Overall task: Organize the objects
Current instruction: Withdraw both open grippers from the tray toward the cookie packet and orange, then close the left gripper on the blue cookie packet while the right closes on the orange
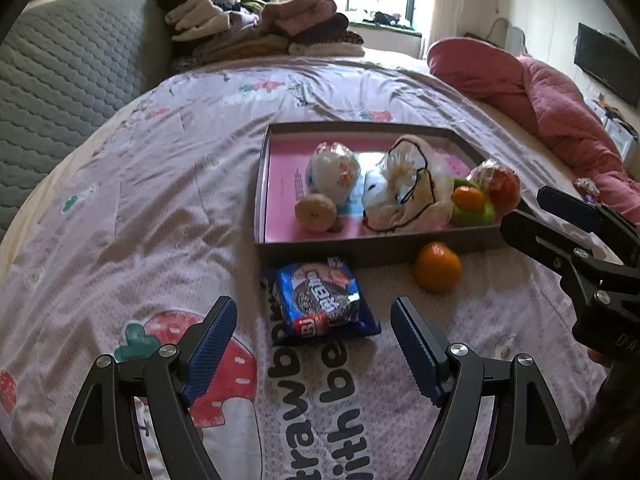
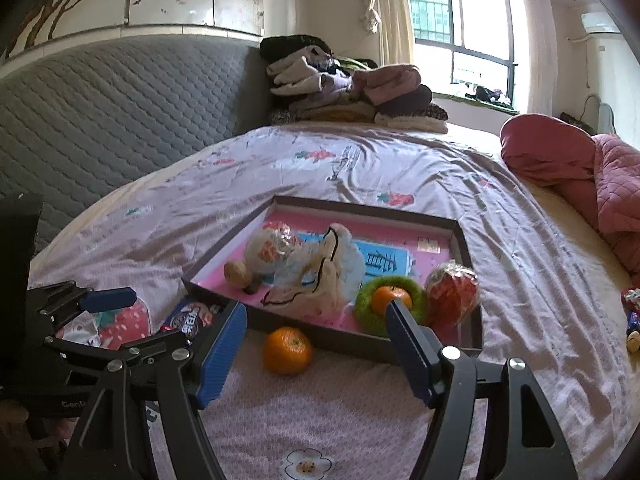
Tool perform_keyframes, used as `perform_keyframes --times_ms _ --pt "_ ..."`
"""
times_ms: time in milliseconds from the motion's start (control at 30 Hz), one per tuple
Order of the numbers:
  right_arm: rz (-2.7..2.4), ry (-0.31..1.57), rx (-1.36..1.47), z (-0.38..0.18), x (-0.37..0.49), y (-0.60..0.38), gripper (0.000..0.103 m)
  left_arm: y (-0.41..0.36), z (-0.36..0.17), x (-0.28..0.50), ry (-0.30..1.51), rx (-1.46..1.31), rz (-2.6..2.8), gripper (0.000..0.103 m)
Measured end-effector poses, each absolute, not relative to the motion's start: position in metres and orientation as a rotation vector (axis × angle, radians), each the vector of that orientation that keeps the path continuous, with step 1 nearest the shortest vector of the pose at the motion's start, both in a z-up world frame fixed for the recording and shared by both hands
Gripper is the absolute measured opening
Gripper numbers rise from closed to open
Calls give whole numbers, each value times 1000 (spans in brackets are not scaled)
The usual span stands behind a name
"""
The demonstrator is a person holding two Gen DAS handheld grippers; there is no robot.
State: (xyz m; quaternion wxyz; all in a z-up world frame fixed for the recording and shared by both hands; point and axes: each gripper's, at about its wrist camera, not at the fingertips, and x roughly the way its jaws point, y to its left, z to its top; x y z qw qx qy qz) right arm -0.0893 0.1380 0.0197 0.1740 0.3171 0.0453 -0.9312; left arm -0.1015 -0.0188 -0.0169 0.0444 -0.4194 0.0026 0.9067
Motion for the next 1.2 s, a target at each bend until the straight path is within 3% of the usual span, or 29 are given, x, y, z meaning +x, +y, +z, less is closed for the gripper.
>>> perform_keyframes --times_ms 700,1200 --pt "-2534 171 1092 -16 -96 124 71 -14 -38 -103 28 -1399 2705 80" --pt "-2514 75 1195 -32 -117 126 71 -14 -53 -115 11 -1404 2729 80"
